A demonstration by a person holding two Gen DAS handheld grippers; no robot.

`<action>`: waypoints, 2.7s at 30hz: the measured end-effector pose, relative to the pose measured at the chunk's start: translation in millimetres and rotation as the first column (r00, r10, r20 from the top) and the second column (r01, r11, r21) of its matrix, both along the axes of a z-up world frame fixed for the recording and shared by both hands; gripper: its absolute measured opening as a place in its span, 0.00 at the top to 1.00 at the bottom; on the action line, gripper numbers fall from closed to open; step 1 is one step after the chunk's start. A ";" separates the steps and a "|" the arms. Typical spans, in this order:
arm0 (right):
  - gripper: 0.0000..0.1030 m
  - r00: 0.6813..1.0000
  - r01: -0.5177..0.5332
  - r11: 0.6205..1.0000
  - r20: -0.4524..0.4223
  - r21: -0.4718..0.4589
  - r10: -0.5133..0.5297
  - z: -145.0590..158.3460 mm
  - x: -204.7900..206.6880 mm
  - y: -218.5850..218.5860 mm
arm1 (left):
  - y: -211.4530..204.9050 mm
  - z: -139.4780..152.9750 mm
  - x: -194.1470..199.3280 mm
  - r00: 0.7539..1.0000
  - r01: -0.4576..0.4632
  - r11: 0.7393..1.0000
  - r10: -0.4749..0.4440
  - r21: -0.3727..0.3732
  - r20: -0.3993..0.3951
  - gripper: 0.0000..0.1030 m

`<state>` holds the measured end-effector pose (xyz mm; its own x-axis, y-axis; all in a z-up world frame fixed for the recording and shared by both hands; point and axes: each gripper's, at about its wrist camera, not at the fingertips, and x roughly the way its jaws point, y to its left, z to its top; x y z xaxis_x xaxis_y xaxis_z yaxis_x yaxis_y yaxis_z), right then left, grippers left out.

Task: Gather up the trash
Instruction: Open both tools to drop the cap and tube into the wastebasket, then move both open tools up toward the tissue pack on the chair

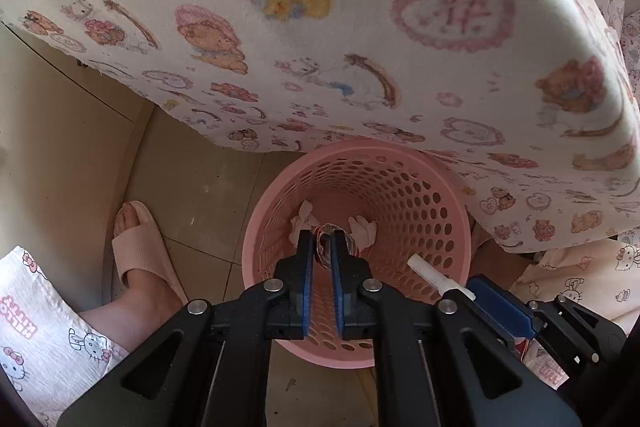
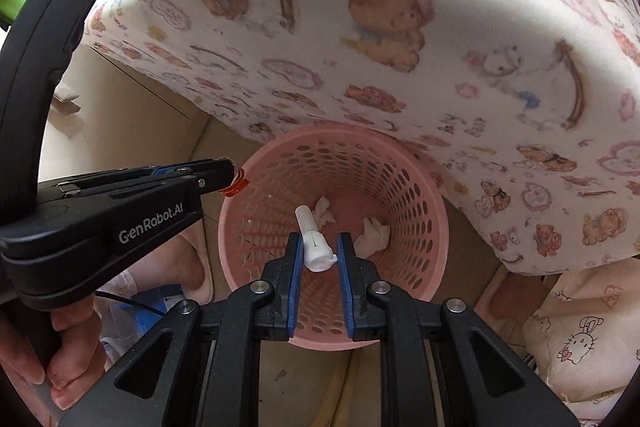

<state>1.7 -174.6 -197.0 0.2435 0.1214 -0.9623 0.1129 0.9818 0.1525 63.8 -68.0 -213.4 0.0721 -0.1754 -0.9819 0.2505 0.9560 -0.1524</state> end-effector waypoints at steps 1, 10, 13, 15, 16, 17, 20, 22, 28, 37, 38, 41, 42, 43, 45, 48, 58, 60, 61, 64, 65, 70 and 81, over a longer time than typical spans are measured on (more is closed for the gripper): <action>0.82 1.000 0.001 1.000 -0.008 -0.007 -0.001 -3.7 2.0 0.2 | -0.7 -1.4 0.3 1.000 0.000 1.000 0.000 0.003 -0.004 0.92; 0.81 0.997 -0.001 1.000 -0.080 -0.005 0.000 -24.9 2.2 2.7 | 0.5 -11.2 -0.7 0.999 -0.007 1.000 0.008 0.014 -0.038 0.70; 0.72 0.996 -0.020 1.000 -0.092 -0.014 0.018 -27.2 1.9 5.4 | -1.9 -8.1 -2.1 1.000 0.003 0.999 -0.002 0.031 -0.021 0.55; 0.62 0.996 -0.018 1.000 -0.093 -0.017 0.016 -27.7 2.6 5.8 | -1.5 -6.5 -2.1 1.000 0.003 0.999 -0.003 0.035 -0.014 0.54; 0.58 0.996 -0.013 1.000 -0.091 -0.020 0.011 -29.1 2.5 6.6 | -1.6 -5.6 -1.8 1.000 0.003 0.999 -0.003 0.035 -0.014 0.54; 0.57 0.996 -0.008 1.000 -0.090 -0.024 0.006 -28.9 2.4 6.1 | -1.3 -4.7 -1.7 1.000 0.003 0.999 -0.003 0.035 -0.012 0.54; 0.55 0.996 0.000 0.999 -0.090 -0.032 -0.003 -27.9 4.3 4.8 | -0.7 0.9 -1.6 1.000 0.004 0.999 -0.004 0.038 0.008 0.54; 0.54 0.996 0.008 0.999 -0.086 -0.033 -0.011 -25.5 4.6 3.2 | -0.7 7.1 -2.0 0.999 0.008 0.999 -0.009 0.041 0.032 0.54; 0.50 0.998 0.035 0.998 -0.041 -0.045 -0.037 -7.3 3.6 -1.6 | 4.4 39.6 -3.6 0.993 0.006 1.000 -0.007 0.009 0.119 0.46; 0.50 0.990 0.088 0.995 0.114 -0.055 -0.081 44.4 -3.4 -9.0 | 9.2 91.5 -8.3 0.925 0.008 0.997 -0.036 0.074 0.377 0.44; 0.49 0.988 0.082 0.995 0.132 -0.055 -0.074 51.0 -4.9 -8.8 | 8.5 97.3 -9.0 0.912 0.011 0.997 -0.043 0.081 0.408 0.42; 0.49 0.983 0.050 0.997 0.177 -0.053 -0.040 70.4 -8.7 -6.8 | 7.5 115.0 -11.7 0.867 0.008 0.993 -0.063 0.114 0.494 0.41; 0.49 0.979 0.055 0.997 0.200 -0.059 -0.042 78.0 -11.3 -8.3 | 9.2 122.4 -13.2 0.856 0.010 0.995 -0.058 0.095 0.513 0.41; 0.49 0.974 0.058 0.996 0.223 -0.061 -0.043 84.6 -12.8 -7.9 | 11.3 129.1 -15.1 0.847 0.014 0.997 -0.054 0.080 0.528 0.41; 0.48 0.965 0.055 0.997 0.258 -0.059 -0.038 96.5 -16.3 -8.7 | 14.5 143.8 -20.8 0.823 0.027 0.998 -0.055 0.058 0.566 0.41; 0.43 0.949 0.061 0.997 0.314 -0.053 -0.041 115.7 -21.5 -12.2 | 11.0 165.6 -27.9 0.785 0.048 0.998 -0.065 0.045 0.615 0.41; 0.37 0.900 0.054 0.992 0.436 -0.110 0.000 164.1 -24.8 -31.5 | 10.7 214.7 -4.5 0.724 0.081 0.995 -0.096 0.054 0.683 0.28; 0.37 0.909 0.054 0.995 0.416 -0.086 -0.014 168.1 -14.9 -39.7 | 6.1 222.5 5.6 0.718 0.084 0.995 -0.102 0.060 0.689 0.28; 0.37 0.910 0.059 0.995 0.415 -0.075 -0.023 172.1 -10.0 -44.4 | 3.6 227.4 9.8 0.710 0.090 0.994 -0.107 0.061 0.696 0.28; 0.37 0.893 0.079 0.993 0.448 -0.087 -0.032 187.4 3.7 -56.4 | -1.9 241.7 22.0 0.682 0.094 0.994 -0.107 0.058 0.724 0.25; 0.37 0.886 0.087 0.990 0.464 -0.110 -0.026 193.2 9.3 -59.5 | -3.7 245.2 27.6 0.682 0.099 0.994 -0.103 0.047 0.724 0.25; 0.37 0.854 0.132 0.977 0.520 -0.169 -0.026 214.6 36.8 -81.4 | -12.5 248.9 54.5 0.705 0.073 0.997 -0.051 -0.002 0.707 0.25; 0.37 0.847 0.197 0.973 0.521 -0.124 -0.106 181.4 54.2 -106.9 | -14.4 198.9 71.7 0.771 0.006 1.000 0.000 -0.006 0.637 0.25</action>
